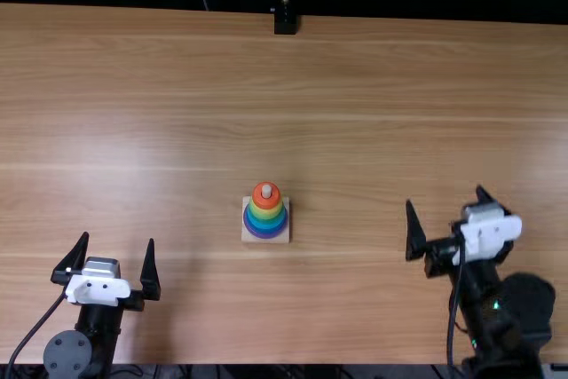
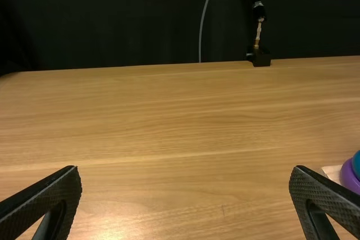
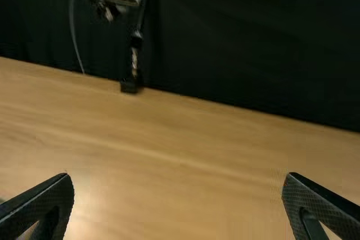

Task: Build the Hanoi tower: stack the rings onto the peg from bottom to top in this color order: purple, dark blue, light blue, dark green, light green, yellow, orange.

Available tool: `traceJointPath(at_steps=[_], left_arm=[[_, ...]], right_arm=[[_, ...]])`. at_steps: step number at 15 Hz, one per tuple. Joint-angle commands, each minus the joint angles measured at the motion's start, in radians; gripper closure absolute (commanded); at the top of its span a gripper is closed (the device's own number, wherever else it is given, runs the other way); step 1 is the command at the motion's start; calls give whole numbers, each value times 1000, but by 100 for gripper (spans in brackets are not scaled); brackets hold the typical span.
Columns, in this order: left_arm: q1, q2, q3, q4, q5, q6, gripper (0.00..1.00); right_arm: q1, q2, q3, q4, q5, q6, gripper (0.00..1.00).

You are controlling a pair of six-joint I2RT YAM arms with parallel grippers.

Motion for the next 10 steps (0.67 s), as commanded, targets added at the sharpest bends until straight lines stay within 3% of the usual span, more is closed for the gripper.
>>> traceJointPath(at_steps=[1, 3, 4, 5, 6, 10], left_arm=[[8, -12, -19, -1, 7, 8, 0], [8, -12, -19, -1, 5, 8, 0], [8, -12, -19, -1, 7, 8, 0], [8, -12, -19, -1, 5, 8, 0], [8, -12, -19, -1, 7, 8, 0], [8, -12, -19, -2, 5, 8, 0]], right_arm=[[-40, -134, -142, 27, 16, 3, 0], [-95, -282, -307, 33, 23, 3, 0], [-98, -335, -375, 29, 47, 1, 0], [-100, -396, -424, 31, 84, 3, 0], [-98, -453, -445, 27, 104, 3, 0], [-100, -528, -525, 16, 106, 1, 0]])
